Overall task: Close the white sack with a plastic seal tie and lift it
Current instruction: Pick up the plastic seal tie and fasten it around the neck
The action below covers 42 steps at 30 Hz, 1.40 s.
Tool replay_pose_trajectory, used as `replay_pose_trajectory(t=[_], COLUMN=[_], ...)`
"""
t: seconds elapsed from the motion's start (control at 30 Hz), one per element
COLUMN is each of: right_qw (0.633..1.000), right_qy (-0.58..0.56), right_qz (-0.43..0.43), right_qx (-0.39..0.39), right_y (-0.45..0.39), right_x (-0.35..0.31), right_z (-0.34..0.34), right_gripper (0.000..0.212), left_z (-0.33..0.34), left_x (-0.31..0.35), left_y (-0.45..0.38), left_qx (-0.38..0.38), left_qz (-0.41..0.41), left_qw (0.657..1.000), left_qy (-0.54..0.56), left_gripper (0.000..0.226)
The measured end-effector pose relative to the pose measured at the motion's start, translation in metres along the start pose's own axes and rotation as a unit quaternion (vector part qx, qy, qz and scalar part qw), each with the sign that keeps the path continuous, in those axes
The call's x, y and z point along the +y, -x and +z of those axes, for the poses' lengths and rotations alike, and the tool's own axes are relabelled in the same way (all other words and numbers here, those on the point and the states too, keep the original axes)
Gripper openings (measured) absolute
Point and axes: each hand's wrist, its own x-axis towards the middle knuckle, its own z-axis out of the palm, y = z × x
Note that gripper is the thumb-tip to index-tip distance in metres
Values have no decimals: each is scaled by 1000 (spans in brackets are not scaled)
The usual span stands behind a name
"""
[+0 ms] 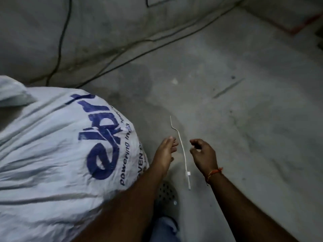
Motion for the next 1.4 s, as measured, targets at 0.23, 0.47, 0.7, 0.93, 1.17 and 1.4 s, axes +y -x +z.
replay_pose_trajectory(t=[0.23,0.47,0.7,0.93,1.17,1.4], right_qw=[957,918,974,982,947,936], right_qy=[206,320,173,7,-61,-188], right_qz=[78,73,16,-185,-312,-267], right_qx=[-191,-223,-145,-48,-55,-131], right_y=[-24,-40,-31,2,66,154], right_x=[101,119,95,-44,-204,-307], right_z=[60,89,80,45,30,33], right_gripper=[59,62,55,43,46,23], left_z=[-5,-20,-18,-31,-91,-171], left_x=[-50,-67,-52,31,139,164], left_y=[-52,-54,-47,-21,75,192], left_qx=[36,36,62,87,79,88], left_qz=[-58,-68,-41,91,223,250], left_qw=[997,997,997,988,971,948], left_qy=[35,19,-24,-91,34,174], left_gripper=[45,46,30,20,26,22])
